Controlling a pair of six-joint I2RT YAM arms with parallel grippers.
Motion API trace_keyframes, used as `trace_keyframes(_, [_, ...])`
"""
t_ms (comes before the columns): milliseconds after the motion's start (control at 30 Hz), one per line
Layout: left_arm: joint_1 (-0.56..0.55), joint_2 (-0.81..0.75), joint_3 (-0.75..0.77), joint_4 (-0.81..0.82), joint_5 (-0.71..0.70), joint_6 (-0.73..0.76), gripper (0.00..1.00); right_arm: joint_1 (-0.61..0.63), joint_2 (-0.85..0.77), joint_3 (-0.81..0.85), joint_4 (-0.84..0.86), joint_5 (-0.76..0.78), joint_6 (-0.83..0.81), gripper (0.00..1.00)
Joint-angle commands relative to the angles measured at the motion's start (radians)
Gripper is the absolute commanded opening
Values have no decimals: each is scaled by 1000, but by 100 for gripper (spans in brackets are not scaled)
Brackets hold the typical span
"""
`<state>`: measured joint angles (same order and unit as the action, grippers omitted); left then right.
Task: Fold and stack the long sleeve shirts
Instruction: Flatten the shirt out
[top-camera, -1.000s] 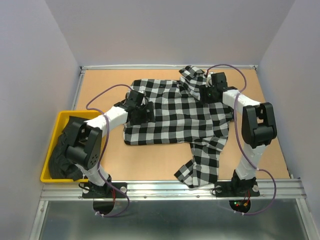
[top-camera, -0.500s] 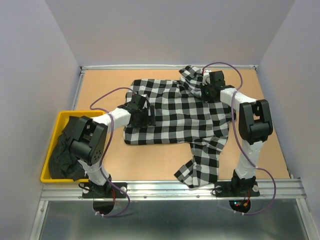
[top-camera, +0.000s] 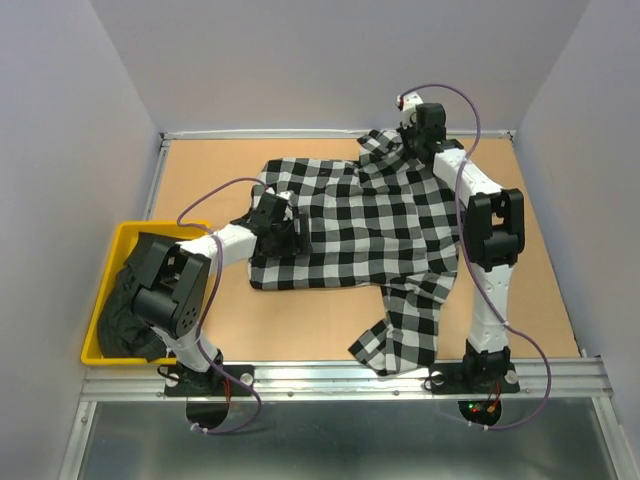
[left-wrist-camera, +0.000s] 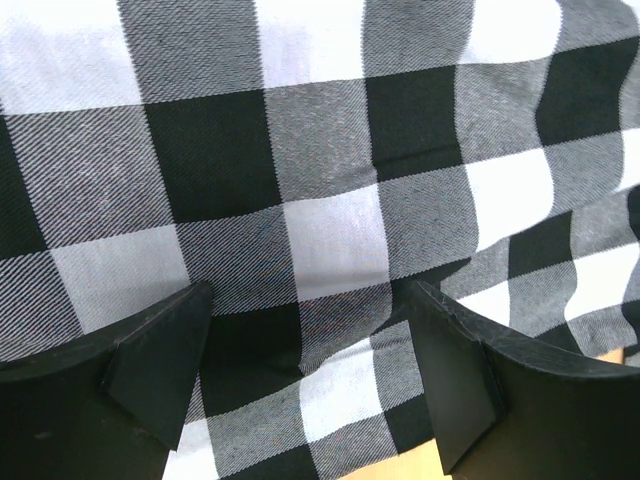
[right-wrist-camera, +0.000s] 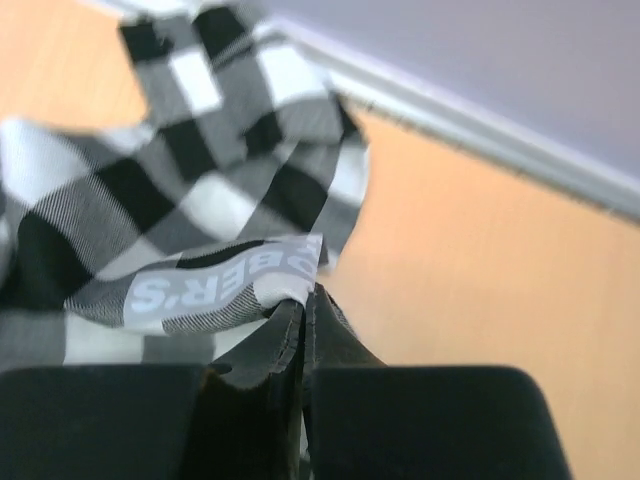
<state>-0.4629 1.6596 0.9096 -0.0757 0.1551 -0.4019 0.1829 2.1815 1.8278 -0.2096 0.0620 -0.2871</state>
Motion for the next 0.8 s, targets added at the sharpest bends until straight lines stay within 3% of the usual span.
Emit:
trace_keyframes(0, [-10,54,-113,-139,110,-2,90,-8,96,238,56,119,-101,1])
trace_keyframes(233, [-10,2,-172,-150,106,-9,90,-23,290,459,70,197,-112,1])
trace_keyframes(433, [-10,-21,-201,-159,103,-20,90,-49,360,490,81,248,-43,6])
trace_keyframes(633, [-10,-122,-134,-142,38,-29,94,-53,286,412,81,269,20,31])
trace_keyframes(767, [-6,-176,-39,-104,-29,-31,95,-53,160,283,81,263,92,56])
